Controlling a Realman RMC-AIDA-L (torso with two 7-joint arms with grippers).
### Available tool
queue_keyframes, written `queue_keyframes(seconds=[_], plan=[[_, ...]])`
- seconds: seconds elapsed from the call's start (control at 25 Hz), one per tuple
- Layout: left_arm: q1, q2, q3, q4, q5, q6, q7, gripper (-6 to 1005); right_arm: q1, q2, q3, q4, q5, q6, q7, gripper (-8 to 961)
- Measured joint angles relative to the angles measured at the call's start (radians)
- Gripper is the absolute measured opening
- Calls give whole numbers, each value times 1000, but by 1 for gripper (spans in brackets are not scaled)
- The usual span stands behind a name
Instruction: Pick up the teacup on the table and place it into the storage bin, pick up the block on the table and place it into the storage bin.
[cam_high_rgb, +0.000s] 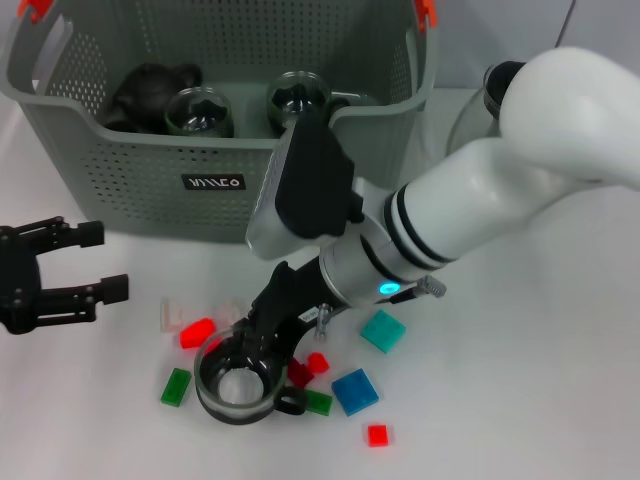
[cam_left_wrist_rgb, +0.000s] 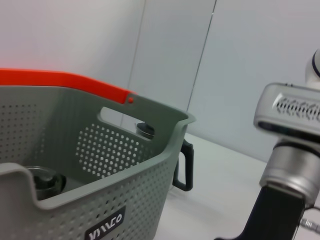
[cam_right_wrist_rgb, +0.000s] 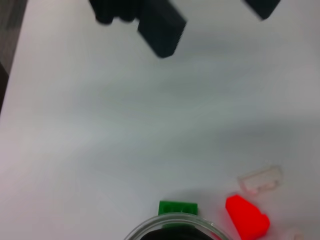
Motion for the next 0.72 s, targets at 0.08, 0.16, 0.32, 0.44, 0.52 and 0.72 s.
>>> queue_keyframes(seconds=[0.08, 0.16, 0.32, 0.44, 0.52, 0.72], plan=[[3, 11, -1, 1, 0, 7, -8, 860, -1, -4, 47, -3, -4, -36, -11, 72], [9, 18, -1, 5, 0, 14, -11, 860, -3, -6, 110, -8, -27, -78, -20, 73], [22, 21, -1, 1, -1, 34, -11, 860, -36, -7, 271, -91, -135, -194, -19, 73], [29, 22, -6, 0, -4, 40, -11, 860, -59, -7, 375, -179, -222, -284, 5, 74], [30, 23, -16, 1, -4, 45, -11, 860, -64, -8, 448, -228, -266, -345, 23, 74], [30, 21, -24, 6, -1, 49, -10, 860, -62, -10, 610, -322, -300, -484, 38, 75]])
